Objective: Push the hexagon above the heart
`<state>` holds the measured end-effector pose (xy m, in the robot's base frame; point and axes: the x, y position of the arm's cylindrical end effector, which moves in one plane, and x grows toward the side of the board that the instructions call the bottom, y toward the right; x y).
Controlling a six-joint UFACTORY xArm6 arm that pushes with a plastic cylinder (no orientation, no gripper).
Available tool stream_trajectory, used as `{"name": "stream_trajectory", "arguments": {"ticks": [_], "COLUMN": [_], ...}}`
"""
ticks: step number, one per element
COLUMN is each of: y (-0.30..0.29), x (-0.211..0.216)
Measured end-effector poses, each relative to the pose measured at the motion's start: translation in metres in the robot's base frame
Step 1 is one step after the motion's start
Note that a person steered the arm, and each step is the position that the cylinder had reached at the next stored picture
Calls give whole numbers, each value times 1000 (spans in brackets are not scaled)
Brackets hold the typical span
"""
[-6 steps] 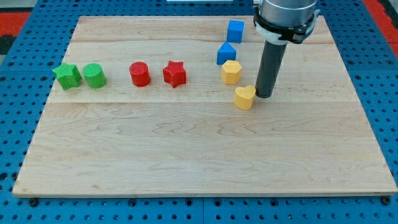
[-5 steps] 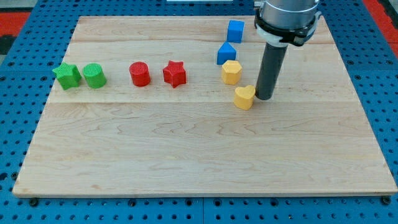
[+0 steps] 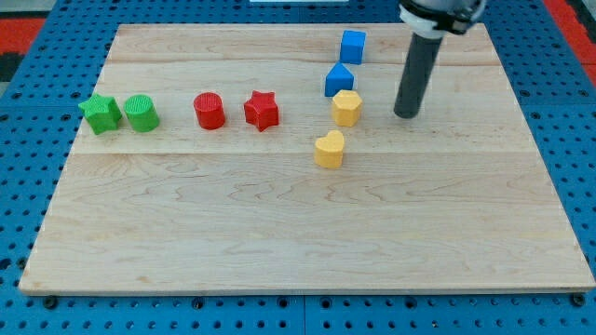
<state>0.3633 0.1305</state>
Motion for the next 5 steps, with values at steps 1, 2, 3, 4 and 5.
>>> {"name": "stream_trajectory", "arguments": {"ticks": [1, 2, 3, 4, 5], "y": [-37, -62, -73, -73, -73], "x": [-10, -12, -12, -22, -35]}}
